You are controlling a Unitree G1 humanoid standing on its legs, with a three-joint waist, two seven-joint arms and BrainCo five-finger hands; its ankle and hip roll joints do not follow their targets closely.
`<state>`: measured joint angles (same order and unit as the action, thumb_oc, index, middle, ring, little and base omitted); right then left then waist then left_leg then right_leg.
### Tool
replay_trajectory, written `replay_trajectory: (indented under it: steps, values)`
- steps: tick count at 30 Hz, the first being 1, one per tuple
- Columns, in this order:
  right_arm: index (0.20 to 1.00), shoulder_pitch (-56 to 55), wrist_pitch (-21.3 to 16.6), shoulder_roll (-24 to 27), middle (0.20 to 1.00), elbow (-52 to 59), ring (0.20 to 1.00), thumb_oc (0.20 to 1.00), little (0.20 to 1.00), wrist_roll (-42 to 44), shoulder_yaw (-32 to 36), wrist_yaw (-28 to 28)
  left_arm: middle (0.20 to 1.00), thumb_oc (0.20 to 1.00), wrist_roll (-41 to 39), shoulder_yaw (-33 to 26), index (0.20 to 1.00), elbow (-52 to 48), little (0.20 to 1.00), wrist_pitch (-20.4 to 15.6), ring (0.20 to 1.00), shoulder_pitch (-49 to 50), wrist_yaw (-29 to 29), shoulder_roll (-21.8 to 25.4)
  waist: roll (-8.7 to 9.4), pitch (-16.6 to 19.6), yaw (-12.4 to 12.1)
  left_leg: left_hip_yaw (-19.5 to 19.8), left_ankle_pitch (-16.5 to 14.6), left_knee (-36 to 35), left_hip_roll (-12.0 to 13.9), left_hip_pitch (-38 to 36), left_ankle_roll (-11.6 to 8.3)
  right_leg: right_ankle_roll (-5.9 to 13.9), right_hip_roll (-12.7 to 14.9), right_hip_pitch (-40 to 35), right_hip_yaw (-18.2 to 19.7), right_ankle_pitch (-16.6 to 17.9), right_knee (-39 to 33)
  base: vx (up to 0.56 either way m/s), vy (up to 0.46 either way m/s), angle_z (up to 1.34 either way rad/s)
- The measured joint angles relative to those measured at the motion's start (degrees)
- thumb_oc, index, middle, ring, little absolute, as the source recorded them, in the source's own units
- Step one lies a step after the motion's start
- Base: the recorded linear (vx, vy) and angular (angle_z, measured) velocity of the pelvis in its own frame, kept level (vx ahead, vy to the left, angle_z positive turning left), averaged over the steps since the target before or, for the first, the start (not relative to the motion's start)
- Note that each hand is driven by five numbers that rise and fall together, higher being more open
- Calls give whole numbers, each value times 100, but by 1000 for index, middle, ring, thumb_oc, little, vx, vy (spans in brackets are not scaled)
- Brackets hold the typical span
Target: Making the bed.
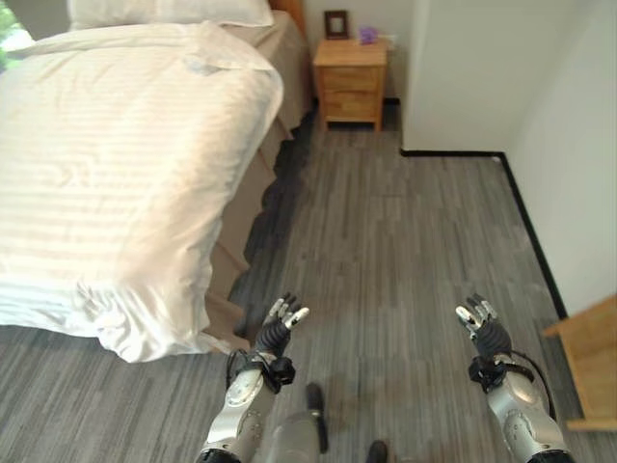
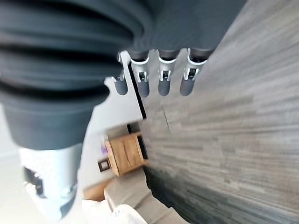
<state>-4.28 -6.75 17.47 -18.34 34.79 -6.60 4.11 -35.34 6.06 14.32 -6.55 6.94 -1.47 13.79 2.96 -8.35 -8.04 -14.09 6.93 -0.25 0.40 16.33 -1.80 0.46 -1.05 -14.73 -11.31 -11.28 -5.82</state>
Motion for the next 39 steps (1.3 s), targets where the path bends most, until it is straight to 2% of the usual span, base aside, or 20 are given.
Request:
replay_trajectory:
  steps: [2, 3, 4, 6, 8, 10, 11, 14, 18, 20, 22, 24, 25, 26, 27, 29, 31, 34, 37, 39]
  values:
    - [1000, -435, -25, -96, 1000, 171, 1000, 1000, 1000, -6, -122, -130, 1000, 1000, 13, -269, 1000, -165, 1000, -75, 1000, 459, -53, -27, 119, 389, -56, -119, -212, 327, -144, -209, 189, 331, 123, -163, 116, -447, 576, 760, 220, -46]
    - [1000, -562, -32, -19, 1000, 261, 1000, 1000, 1000, -13, -165, -208, 1000, 1000, 62, -307, 1000, -109, 1000, -98, 1000, 514, -55, -58, -242, 595, -38, -49, -384, 367, -38, -414, 458, 608, -14, 140, 136, -866, 1800, 659, 228, -27]
    - [1000, -550, -10, -83, 1000, 250, 1000, 1000, 1000, -14, -178, -195, 1000, 1000, 65, -289, 1000, 27, 1000, -84, 1000, 402, -61, -49, -176, 532, -6, -26, -369, 502, -13, -469, 673, 747, 239, 578, 174, -1100, 3033, 507, 187, -16]
    - [1000, -690, 15, -201, 1000, 464, 1000, 1000, 1000, -20, -334, -233, 1000, 1000, 64, -231, 1000, -103, 1000, -52, 1000, 380, -87, 47, 173, 621, 193, 69, -598, 296, -475, -991, 833, 765, 912, 1548, 184, -615, 5479, 707, 220, 31]
    - [1000, -557, 15, -354, 1000, 504, 1000, 1000, 1000, 13, -312, -229, 1000, 1000, 62, -49, 1000, -149, 1000, -43, 1000, 89, -101, 160, 121, 516, 459, 462, -729, 48, -690, -1568, 1042, 688, 1276, 1940, 21, -382, 6296, 693, 64, 81]
    - [1000, -396, 17, -374, 1000, 602, 1000, 1000, 1000, 19, -322, -277, 1000, 1000, 65, 8, 1000, -251, 1000, -44, 1000, -173, -84, 168, -166, 316, 565, 673, -783, -93, -561, -2034, 1039, 651, 1290, 2305, -145, -355, 6117, 586, -55, 60]
    - [1000, -302, 9, -320, 1000, 797, 1000, 1000, 1000, 23, -291, -367, 1000, 1000, 66, -16, 1000, -460, 1000, -88, 1000, -276, -79, 176, -464, 147, 626, 1010, -1050, -147, -370, -2268, 833, 655, 1278, 2629, -521, -424, 5575, 475, -98, 43]
    - [1000, -235, 21, -278, 1000, 859, 1000, 1000, 1000, 11, -271, -440, 1000, 1000, 65, -92, 1000, -605, 1000, -112, 1000, -420, -29, 318, -473, -24, 822, 1134, -1270, -197, -360, -2694, 555, 715, 1413, 3357, -692, -55, 4005, 984, -340, 88]
    - [1000, -420, 61, -236, 1000, 760, 1000, 1000, 1000, -118, -166, -429, 1000, 1000, 69, -182, 1000, -577, 1000, -164, 1000, -310, 23, 382, -358, -18, 964, 1421, -1834, -286, -86, -3144, 280, 911, 1052, 3590, 19, 1200, 1707, 620, -209, 71]
    - [1000, -386, 79, -215, 1000, 685, 1000, 1000, 1000, -118, -17, -430, 1000, 1000, 91, -54, 1000, -487, 1000, -159, 1000, -316, 42, 400, -444, 16, 983, 1452, -1937, -286, 243, -3378, 116, 681, 826, 3351, -210, 2082, 1468, 709, -292, 17]
    - [1000, -221, 124, -196, 1000, 514, 1000, 1000, 1000, -114, 83, -442, 1000, 1000, 279, 64, 1000, -391, 1000, -157, 1000, -296, 70, 244, -438, 12, 1058, 1518, -1708, 338, 425, -3357, -171, 55, 744, 3215, -341, 1776, 1984, 706, -395, 7]
    - [1000, -199, 79, -37, 1000, 442, 1000, 1000, 1000, -115, 121, -475, 1000, 1000, 279, 104, 1000, -298, 1000, -161, 1000, -236, 88, 54, -412, 39, 1214, 1668, -1521, 1445, 554, -3170, -438, -26, 739, 2924, -421, 998, 2522, 737, -675, 19]
    - [1000, -246, 88, -9, 1000, 459, 1000, 1000, 1000, -109, 200, -464, 1000, 1000, 273, 106, 1000, -196, 1000, -155, 1000, -277, 93, -35, -409, 68, 1236, 1586, -1409, 2187, 608, -2920, -452, -110, 717, 2786, -479, 809, 2562, 543, -647, 33]
    - [1000, -274, 26, 23, 1000, 446, 1000, 1000, 1000, -42, 231, -444, 1000, 1000, 214, 123, 1000, -212, 1000, -134, 1000, -294, 94, -66, -268, 14, 1190, 1452, -601, 3602, 630, -2068, -292, -411, 572, 2577, -493, 537, 2471, 727, -719, -12]
    - [1000, -176, 44, -40, 1000, 419, 1000, 1000, 1000, 33, 228, -429, 1000, 1000, 168, 181, 1000, -274, 1000, -115, 1000, -424, 126, 27, -13, -132, 969, 1213, -96, 5146, 699, -1126, -274, -342, 600, 2218, -351, 730, 2163, 573, -347, -32]
    - [1000, -235, -9, -37, 1000, 642, 1000, 1000, 1000, 106, 85, -420, 1000, 1000, 171, 230, 1000, -276, 1000, 9, 1000, -366, 189, 152, 204, -195, 875, 1216, -237, 5697, 678, -382, -235, -497, 521, 1518, -393, 602, 1579, 736, -289, -31]
    - [1000, -206, -6, -23, 1000, 673, 1000, 1000, 1000, 125, 100, -362, 1000, 1000, 166, 233, 1000, -298, 1000, 3, 1000, -322, 234, 197, 317, -246, 599, 893, -322, 4934, 632, 14, -324, -436, 456, 912, -295, 639, 971, 692, -87, -19]
    - [1000, -143, -25, 83, 1000, 698, 1000, 1000, 1000, 129, 99, -338, 1000, 1000, 166, 251, 1000, -304, 1000, 4, 1000, -197, 312, 200, 197, -204, 440, 626, -313, 2711, 459, 133, -291, -371, 244, 366, -336, 612, 489, 767, 0, -7]
    - [1000, -79, -82, 190, 1000, 637, 1000, 1000, 1000, 120, -102, -358, 1000, 1000, 170, 302, 1000, -336, 1000, 18, 1000, 51, 445, 199, -150, -66, 188, 901, -94, 69, -114, -152, -42, -106, 29, -223, -174, 400, 82, 741, -18, -21]
    - [1000, -85, -48, 204, 1000, 656, 1000, 1000, 1000, 115, -272, -437, 1000, 1000, 171, 301, 1000, -538, 1000, 51, 1000, 322, 479, 221, -238, 36, -28, 619, -266, 361, -296, -214, 108, 14, 48, -576, 124, -46, 138, 762, 83, -67]
